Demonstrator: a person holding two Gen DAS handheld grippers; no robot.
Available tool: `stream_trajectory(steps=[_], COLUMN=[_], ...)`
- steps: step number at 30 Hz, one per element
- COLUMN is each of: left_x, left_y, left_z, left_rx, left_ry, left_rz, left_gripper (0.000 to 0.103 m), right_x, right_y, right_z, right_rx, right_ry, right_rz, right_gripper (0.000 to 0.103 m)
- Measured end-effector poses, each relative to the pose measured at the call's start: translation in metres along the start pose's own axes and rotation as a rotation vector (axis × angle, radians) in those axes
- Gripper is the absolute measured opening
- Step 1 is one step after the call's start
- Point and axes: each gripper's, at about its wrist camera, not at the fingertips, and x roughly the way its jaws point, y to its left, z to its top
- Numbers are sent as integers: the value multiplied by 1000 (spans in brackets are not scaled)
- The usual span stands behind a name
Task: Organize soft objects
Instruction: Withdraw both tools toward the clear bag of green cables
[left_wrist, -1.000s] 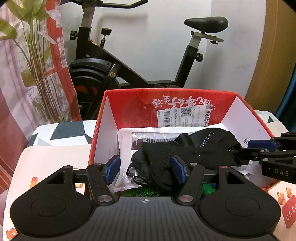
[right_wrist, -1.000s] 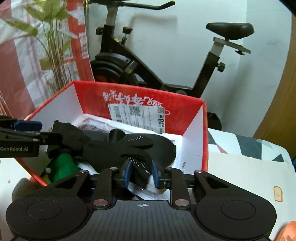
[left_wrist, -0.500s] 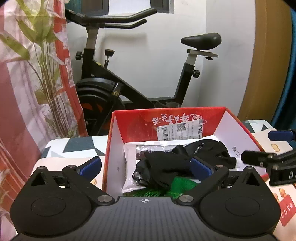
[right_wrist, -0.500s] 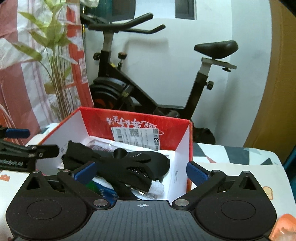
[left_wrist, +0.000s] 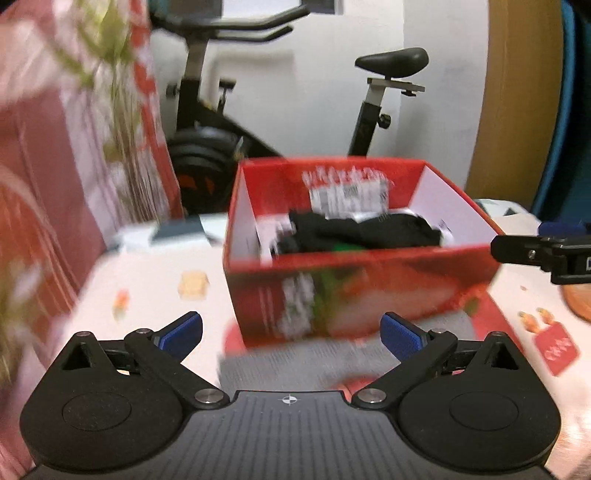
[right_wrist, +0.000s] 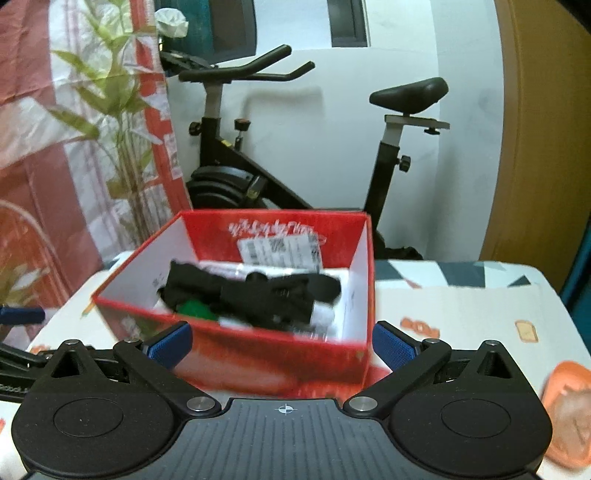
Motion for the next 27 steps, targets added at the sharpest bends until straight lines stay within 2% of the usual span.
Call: stream_trajectory(steps=[4, 8, 17, 22, 27], left_x=[-6, -6, 10, 17, 17], left_y=[11, 18, 5, 0, -1], left_z=[-34, -64, -113, -128, -133], left_rx=[-112, -168, -129, -114, -114], left_ry=[44, 87, 186, 219, 217], left_rz=[-20, -13, 7, 2, -6], left_gripper=[103, 103, 103, 103, 103], right_x=[-11, -12, 5, 14, 13], right_y=[9, 24, 46, 50, 52], right_z=[-30, -62, -131, -140, -141], right_rx=[-33, -98, -151, -148, -134], right_ry=[39, 105, 300, 356, 351], right_rz=[26, 37, 40, 38, 36], right_gripper=[103, 103, 103, 103, 103])
